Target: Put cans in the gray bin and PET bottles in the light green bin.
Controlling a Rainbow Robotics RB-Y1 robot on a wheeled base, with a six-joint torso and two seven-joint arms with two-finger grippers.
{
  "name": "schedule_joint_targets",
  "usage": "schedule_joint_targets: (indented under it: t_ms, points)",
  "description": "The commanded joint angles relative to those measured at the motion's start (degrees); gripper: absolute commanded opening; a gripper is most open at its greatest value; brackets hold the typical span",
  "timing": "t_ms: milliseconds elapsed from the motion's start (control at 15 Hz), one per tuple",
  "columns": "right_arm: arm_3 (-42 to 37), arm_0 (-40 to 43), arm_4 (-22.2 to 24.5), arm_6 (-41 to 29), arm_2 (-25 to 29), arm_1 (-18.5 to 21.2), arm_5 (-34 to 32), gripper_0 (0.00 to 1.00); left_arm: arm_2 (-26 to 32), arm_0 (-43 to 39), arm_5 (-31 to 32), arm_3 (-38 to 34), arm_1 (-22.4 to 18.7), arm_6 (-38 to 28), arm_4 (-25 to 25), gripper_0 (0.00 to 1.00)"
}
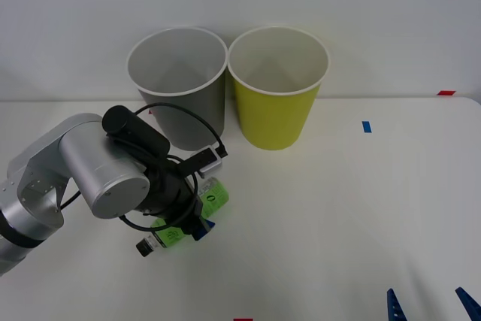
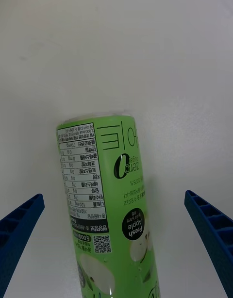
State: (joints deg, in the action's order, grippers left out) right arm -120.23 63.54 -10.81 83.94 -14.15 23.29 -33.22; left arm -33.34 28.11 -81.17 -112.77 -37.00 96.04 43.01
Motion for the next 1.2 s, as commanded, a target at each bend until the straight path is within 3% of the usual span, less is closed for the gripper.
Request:
schedule_joint_targets:
  t_ms: [67, 1200]
  points:
    - [0.00, 0.00, 0.00, 0.00, 0.00, 0.00, 0.00, 1.00, -1.73, 0.81, -0.04, 0.62, 0.35, -1.21, 0.14, 1.00]
    - [0.00, 0.00, 0.00, 0.00, 0.00, 0.00, 0.00, 1.00, -2.44, 3.18, 0.75, 11.87, 5.79, -3.49, -4.08, 1.00]
